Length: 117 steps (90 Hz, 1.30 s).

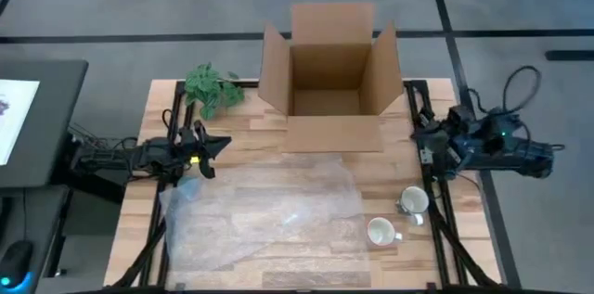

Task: Wrap mug
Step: Wrap the white mug with bubble wrap

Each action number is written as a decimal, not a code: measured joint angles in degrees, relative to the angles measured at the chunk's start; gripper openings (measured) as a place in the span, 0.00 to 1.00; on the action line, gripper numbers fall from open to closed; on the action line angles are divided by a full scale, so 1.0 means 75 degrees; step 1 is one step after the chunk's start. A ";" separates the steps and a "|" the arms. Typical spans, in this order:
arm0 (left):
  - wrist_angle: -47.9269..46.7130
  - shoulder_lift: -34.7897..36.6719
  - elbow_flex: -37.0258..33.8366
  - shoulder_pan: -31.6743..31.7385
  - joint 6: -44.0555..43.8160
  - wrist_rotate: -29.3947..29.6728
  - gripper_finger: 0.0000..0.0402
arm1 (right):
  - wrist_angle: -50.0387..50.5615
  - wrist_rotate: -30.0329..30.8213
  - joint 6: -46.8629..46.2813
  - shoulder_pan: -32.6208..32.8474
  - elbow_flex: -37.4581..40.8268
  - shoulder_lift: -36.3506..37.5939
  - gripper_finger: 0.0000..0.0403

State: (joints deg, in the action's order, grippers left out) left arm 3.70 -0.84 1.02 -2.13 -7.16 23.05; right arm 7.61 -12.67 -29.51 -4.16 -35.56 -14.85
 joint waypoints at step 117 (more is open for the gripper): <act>0.0003 -0.0003 0.0000 0.0000 -0.0621 0.0003 0.00 | 0.5023 -0.1287 -0.4228 0.4293 -0.5446 -0.8617 0.06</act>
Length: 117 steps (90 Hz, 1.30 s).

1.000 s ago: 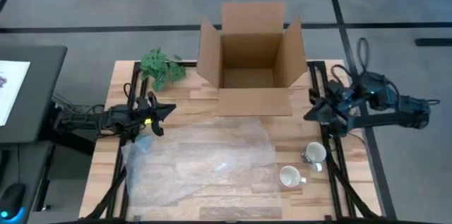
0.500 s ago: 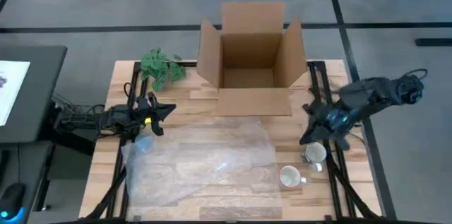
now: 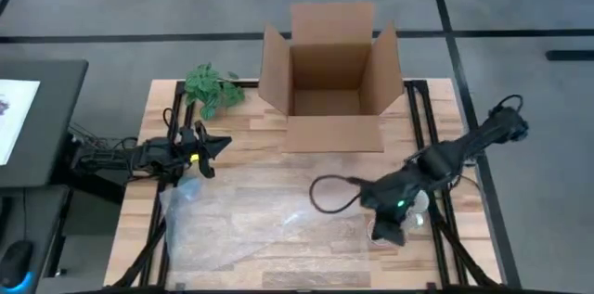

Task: Wrap mug
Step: Wrap the white mug with bubble wrap

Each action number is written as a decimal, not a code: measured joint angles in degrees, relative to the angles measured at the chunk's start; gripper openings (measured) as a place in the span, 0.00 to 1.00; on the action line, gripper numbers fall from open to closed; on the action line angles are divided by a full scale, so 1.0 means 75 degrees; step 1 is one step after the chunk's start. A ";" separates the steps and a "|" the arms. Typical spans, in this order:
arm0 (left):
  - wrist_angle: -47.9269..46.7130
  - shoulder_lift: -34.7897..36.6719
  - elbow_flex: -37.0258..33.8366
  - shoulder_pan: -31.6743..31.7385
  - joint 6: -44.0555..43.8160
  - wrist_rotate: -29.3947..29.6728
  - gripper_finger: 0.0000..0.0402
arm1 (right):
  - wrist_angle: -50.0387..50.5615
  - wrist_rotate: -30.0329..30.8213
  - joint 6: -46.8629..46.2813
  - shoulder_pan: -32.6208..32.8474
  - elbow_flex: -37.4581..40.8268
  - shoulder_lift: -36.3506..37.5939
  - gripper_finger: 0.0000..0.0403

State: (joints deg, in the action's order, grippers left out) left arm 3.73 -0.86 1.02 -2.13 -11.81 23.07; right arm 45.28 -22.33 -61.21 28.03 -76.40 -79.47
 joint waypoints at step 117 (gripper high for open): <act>-0.0067 0.0000 0.0000 0.0000 -0.0519 -0.0003 0.00 | 0.2168 0.8983 0.2204 -0.2725 -0.2940 -0.1042 0.00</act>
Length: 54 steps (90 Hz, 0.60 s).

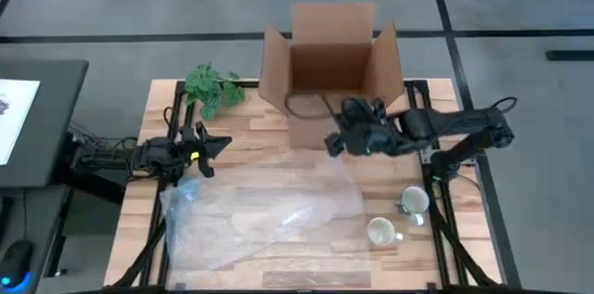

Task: Wrap mug
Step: Wrap the white mug with bubble wrap

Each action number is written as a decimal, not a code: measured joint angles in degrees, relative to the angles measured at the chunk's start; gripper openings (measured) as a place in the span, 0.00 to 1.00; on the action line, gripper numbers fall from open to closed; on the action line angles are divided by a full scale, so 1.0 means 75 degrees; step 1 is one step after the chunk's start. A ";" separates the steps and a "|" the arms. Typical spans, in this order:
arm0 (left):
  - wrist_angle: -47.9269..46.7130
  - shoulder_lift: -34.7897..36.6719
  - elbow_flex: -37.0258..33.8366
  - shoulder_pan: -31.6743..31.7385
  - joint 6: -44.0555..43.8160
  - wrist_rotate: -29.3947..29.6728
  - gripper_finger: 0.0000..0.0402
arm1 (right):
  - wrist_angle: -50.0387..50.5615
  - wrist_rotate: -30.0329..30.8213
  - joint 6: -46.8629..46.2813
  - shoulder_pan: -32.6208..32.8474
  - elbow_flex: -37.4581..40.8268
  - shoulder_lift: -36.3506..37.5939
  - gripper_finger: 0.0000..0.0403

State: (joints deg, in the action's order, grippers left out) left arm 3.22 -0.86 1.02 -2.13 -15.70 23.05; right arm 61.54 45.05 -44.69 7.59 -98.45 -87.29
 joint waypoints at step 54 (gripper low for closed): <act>-0.0067 0.0001 0.0000 0.0000 -0.0009 -0.0003 0.00 | -0.0501 -0.1071 0.0504 -0.0601 0.0009 -0.0001 0.00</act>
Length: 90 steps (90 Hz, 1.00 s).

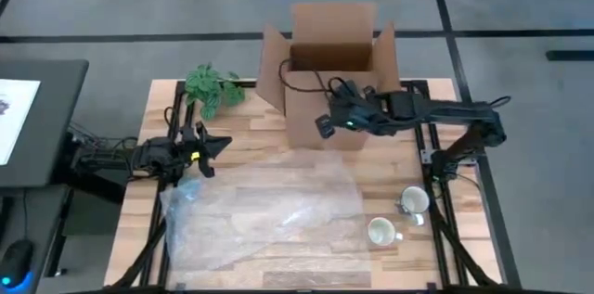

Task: Wrap mug
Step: Wrap the white mug with bubble wrap

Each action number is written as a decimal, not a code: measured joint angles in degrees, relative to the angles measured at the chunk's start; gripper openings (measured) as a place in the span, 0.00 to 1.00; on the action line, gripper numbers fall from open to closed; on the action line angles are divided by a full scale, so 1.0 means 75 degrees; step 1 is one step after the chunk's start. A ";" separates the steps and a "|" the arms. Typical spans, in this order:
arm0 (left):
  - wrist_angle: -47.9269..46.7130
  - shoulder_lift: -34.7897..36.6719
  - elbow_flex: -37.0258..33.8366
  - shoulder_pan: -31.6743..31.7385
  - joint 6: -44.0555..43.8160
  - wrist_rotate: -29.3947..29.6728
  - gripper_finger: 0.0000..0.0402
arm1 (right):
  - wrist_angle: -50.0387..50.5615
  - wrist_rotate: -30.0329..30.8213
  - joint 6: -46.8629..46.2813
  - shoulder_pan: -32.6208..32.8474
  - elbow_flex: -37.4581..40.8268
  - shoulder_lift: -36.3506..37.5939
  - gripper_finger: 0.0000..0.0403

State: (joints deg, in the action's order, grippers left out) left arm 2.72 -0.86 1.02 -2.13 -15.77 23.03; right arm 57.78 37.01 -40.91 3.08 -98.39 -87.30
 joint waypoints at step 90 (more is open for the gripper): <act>0.0167 0.0002 -0.0003 -0.0015 -0.3415 0.0012 0.00 | -0.1756 -0.4468 -0.5646 0.1610 0.6233 0.1233 0.48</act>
State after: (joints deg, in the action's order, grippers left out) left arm 3.98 -0.84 0.99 -2.24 -41.38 23.11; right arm 44.61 3.51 -83.25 15.16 -51.64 -78.05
